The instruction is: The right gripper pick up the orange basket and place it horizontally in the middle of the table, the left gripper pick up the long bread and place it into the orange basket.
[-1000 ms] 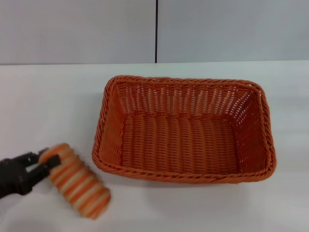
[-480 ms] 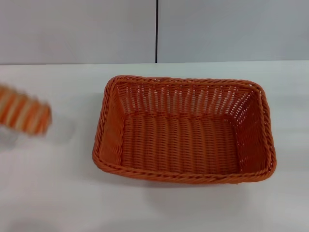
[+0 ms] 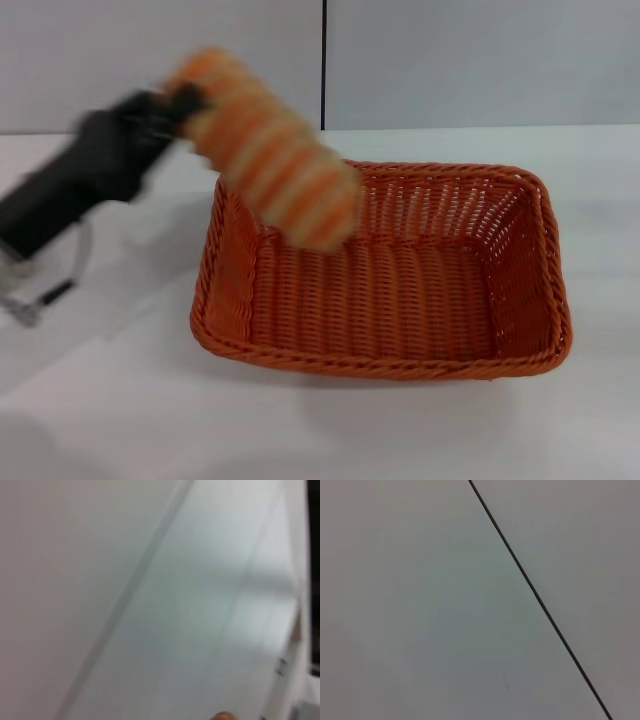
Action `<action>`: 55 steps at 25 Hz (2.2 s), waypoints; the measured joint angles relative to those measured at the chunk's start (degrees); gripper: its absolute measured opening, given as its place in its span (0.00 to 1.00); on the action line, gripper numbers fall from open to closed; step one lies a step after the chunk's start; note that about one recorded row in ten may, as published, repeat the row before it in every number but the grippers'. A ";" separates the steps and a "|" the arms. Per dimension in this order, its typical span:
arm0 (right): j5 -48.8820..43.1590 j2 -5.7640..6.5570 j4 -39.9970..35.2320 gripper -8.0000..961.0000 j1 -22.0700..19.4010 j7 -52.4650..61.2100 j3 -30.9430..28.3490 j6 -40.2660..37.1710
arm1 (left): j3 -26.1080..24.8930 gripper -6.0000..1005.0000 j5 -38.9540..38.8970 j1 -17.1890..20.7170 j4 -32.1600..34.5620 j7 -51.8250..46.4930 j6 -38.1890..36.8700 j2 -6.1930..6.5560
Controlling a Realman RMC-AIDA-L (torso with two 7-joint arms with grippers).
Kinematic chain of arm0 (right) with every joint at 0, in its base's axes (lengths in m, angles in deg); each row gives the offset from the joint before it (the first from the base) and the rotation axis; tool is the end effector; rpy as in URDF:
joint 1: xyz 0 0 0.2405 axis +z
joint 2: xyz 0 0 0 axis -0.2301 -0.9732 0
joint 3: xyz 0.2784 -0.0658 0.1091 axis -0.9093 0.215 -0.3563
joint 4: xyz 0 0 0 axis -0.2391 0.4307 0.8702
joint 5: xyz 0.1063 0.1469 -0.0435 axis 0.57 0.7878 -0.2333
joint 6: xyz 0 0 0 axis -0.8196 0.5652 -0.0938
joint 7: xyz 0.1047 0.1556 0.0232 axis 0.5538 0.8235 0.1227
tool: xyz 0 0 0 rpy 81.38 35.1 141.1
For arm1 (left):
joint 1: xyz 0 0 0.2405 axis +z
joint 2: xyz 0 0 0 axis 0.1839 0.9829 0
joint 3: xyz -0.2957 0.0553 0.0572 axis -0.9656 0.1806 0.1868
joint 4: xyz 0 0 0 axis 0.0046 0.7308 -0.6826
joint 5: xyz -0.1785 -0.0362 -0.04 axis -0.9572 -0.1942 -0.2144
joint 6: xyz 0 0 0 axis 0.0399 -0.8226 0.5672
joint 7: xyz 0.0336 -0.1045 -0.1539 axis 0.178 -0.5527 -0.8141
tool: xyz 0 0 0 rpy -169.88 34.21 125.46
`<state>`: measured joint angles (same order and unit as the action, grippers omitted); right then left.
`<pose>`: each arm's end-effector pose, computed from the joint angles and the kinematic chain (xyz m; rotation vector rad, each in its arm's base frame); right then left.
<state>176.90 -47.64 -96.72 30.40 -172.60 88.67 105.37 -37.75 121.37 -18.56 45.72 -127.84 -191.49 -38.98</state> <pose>0.3675 0.3358 0.0819 -1.5411 0.7832 1.2364 -0.2434 0.3204 -0.0187 -2.2544 -0.6432 -1.5362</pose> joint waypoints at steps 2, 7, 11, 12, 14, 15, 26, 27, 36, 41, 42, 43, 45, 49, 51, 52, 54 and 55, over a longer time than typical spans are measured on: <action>-0.08 -0.06 0.56 0.61 -0.12 0.00 0.02 0.04 | 4.00 0.21 0.02 -1.83 -3.39 3.55 3.55 -0.26; -0.10 0.07 1.15 0.61 -0.21 0.00 0.01 0.07 | 3.49 0.23 -0.54 -1.53 -6.48 7.05 5.27 -0.26; -0.11 0.12 1.15 0.61 -0.10 0.00 0.01 0.07 | 0.87 0.33 -1.10 0.26 -6.95 8.05 4.54 -0.14; -0.11 0.12 1.15 0.61 -0.10 0.00 0.01 0.07 | 0.43 0.37 -1.23 0.62 -6.96 8.06 4.36 -0.09; -0.11 0.18 1.15 0.61 0.14 0.00 0.01 0.07 | 0.02 0.45 -1.49 1.26 -6.99 8.06 4.00 -0.02; -0.12 0.21 1.15 0.61 0.29 0.00 0.01 0.07 | -0.01 0.49 -1.63 1.44 -7.00 8.07 3.88 -0.02; 0.12 0.12 1.12 0.61 0.66 0.03 -0.31 0.12 | -0.14 0.77 -15.27 8.20 -4.35 8.25 0.06 0.25; 0.21 0.08 1.12 0.61 0.59 0.03 -0.43 0.21 | -0.14 0.79 -15.27 8.20 -4.35 8.25 0.06 0.25; 0.42 -0.05 1.14 0.61 0.17 0.37 -2.70 0.69 | -0.11 0.81 -35.30 17.13 -9.10 15.29 -1.10 -0.05; 0.46 -0.05 1.28 0.61 0.06 0.55 -4.55 0.77 | -0.30 0.76 -40.90 19.24 -12.10 18.05 -1.90 -0.15; 0.47 -0.05 1.30 0.61 0.06 0.55 -4.84 0.77 | -0.39 0.74 -40.98 19.34 -12.13 18.06 -1.91 -0.15; 0.48 -0.05 1.30 0.61 0.11 0.57 -5.22 0.77 | -0.46 0.72 -41.03 19.45 -12.15 18.07 -1.91 -0.13; 0.49 -0.04 1.33 0.61 0.34 0.61 -5.70 0.78 | -0.79 0.67 -41.06 19.75 -12.21 18.07 -1.96 -0.08; 0.50 -0.03 1.40 0.61 0.76 0.67 -5.97 0.68 | -1.57 0.62 -41.14 19.86 -12.21 18.02 -2.10 0.00; 0.50 -0.03 1.40 0.61 0.98 0.68 -6.44 0.31 | -2.62 0.58 -41.20 19.87 -12.31 17.99 -2.02 -0.02; 0.50 -0.03 1.40 0.61 0.98 0.68 -6.44 0.31 | -3.17 0.55 -41.22 19.88 -12.36 17.99 -1.94 -0.05; 0.51 -0.03 1.40 0.61 1.01 0.63 -6.86 0.23 | -4.59 0.50 -41.25 19.87 -12.50 17.97 -1.84 -0.13; 0.50 -0.03 1.40 0.61 1.01 0.55 -7.07 0.21 | -4.87 0.47 -41.25 19.84 -12.51 17.92 -1.81 -0.13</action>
<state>177.40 -47.67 -95.32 31.41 -172.05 81.60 105.58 -42.62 80.12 1.28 33.21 -109.92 -193.29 -39.11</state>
